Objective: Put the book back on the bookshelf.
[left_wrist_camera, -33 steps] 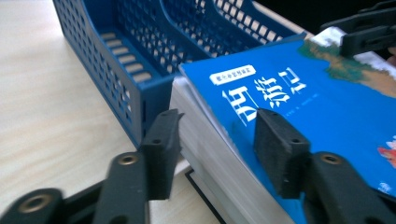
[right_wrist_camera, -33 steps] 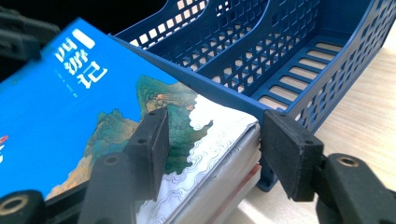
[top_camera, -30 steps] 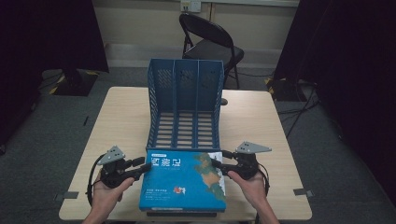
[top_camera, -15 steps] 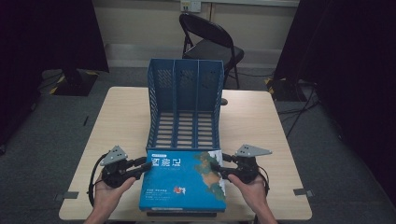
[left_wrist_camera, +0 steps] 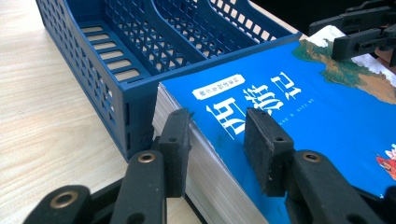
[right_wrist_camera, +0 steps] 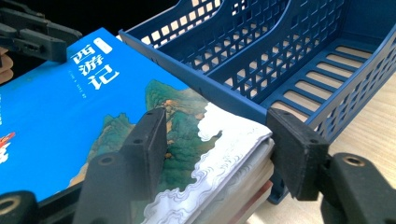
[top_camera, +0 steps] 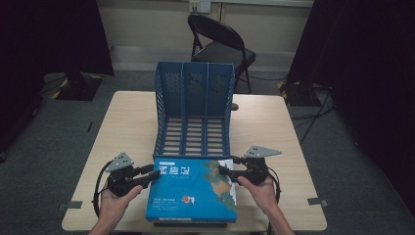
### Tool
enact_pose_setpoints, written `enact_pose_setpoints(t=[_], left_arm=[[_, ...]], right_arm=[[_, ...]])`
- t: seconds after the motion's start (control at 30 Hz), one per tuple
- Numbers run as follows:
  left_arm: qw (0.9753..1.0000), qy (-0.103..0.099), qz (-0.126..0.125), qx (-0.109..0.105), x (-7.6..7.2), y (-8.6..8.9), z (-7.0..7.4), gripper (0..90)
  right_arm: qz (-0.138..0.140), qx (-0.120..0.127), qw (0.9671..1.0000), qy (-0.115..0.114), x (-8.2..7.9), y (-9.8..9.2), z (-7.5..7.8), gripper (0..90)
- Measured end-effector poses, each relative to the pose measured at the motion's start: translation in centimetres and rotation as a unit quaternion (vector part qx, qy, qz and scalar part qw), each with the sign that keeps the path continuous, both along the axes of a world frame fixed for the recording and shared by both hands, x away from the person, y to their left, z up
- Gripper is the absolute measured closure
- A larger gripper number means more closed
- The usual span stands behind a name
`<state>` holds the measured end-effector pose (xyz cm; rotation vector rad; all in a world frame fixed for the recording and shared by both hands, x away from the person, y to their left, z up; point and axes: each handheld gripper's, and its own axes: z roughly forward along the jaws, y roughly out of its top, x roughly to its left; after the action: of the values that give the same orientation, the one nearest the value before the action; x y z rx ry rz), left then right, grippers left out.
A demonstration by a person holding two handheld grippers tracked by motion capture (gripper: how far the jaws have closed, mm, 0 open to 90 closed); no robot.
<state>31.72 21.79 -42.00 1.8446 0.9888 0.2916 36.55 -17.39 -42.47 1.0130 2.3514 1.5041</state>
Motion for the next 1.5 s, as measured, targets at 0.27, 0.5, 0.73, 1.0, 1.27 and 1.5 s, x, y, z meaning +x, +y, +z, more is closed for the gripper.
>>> enact_pose_setpoints(t=[0.27, 0.5, 0.73, 1.0, 1.27, 1.5], left_arm=[[0.9999, 0.007, -0.009, -0.004, 0.6, -0.2, 0.0, 63.0], [0.9996, 0.012, -0.027, -0.004, 1.6, -1.1, 0.1, 64.4], [0.9990, 0.024, -0.033, -0.020, 2.0, -1.5, -0.2, 62.1], [0.9977, 0.035, -0.044, -0.037, -2.4, 0.5, -0.6, 55.0], [0.9981, 0.039, -0.031, -0.037, -3.1, 0.2, -0.5, 58.5], [0.9984, 0.039, -0.034, -0.023, -1.8, -0.9, -0.3, 58.2]], right_arm=[[0.002, 0.000, 1.0000, 0.004, -1.3, -0.7, 0.1, 45.2], [0.002, -0.006, 1.0000, -0.005, -3.7, -1.7, 0.1, 46.9], [0.002, -0.008, 0.9999, -0.011, -5.4, -2.4, 0.3, 48.4], [0.019, -0.009, 0.9997, -0.010, -3.6, -1.0, 0.4, 50.0], [0.025, 0.001, 0.9997, 0.005, -3.4, -0.5, 0.2, 56.0], [0.024, 0.004, 0.9997, 0.004, -4.8, -1.1, 0.1, 59.2]])
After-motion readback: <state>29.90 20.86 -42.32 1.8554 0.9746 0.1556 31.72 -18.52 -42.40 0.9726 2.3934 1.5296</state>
